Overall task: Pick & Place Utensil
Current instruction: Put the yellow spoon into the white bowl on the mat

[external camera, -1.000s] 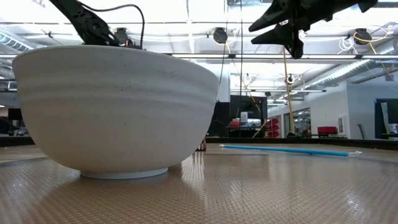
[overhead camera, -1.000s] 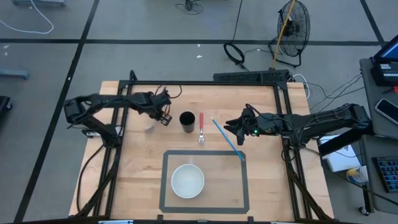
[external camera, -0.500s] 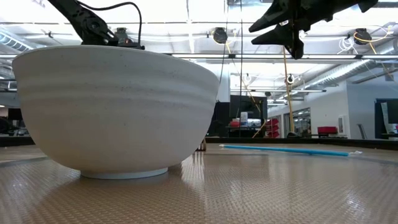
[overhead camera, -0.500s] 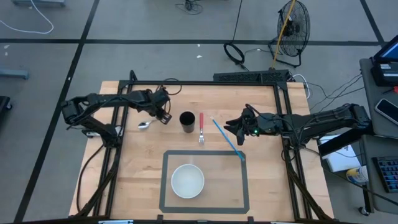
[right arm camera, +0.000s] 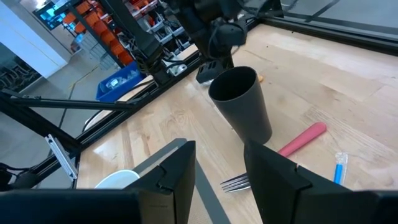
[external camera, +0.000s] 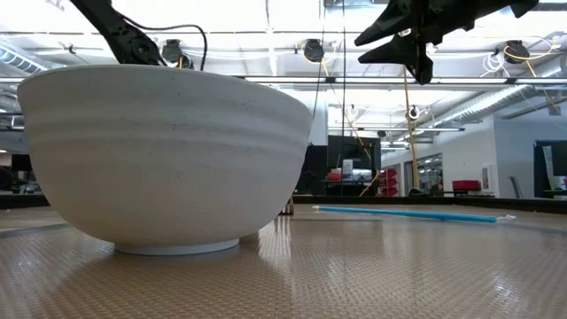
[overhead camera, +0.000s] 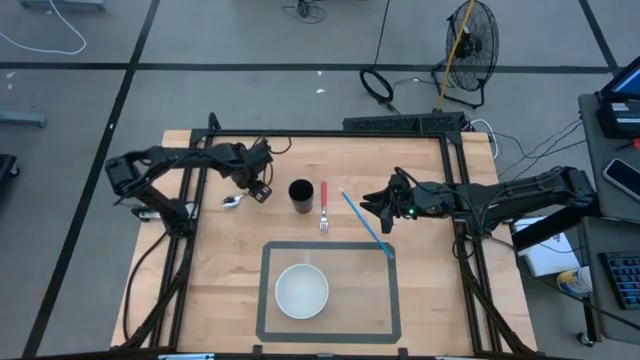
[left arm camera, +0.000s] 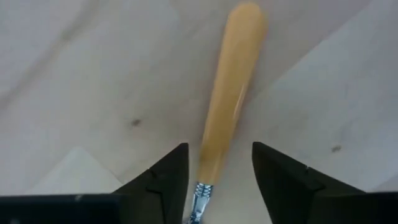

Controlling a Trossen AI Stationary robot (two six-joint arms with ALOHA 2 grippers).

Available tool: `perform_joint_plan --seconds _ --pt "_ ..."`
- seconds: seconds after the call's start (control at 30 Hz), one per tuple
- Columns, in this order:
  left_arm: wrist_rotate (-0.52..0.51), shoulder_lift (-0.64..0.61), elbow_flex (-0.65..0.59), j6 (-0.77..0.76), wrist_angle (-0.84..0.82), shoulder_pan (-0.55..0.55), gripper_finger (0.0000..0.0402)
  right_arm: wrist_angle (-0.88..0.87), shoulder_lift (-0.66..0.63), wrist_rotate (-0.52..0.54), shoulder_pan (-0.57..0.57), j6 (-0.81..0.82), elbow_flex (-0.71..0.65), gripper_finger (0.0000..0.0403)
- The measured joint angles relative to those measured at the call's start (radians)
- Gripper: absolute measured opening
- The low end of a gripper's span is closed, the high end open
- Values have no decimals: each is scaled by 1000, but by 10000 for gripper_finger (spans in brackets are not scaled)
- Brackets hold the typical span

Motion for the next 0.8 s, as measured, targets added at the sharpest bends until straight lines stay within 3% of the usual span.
perform_joint_plan --seconds 0.43,0.8 --pt "6 111 11 -34 2 -20 45 0 0 0 0 30 0 132" --pt "-44 98 5 -50 0 -60 43 0 0 0 0 27 0 132"
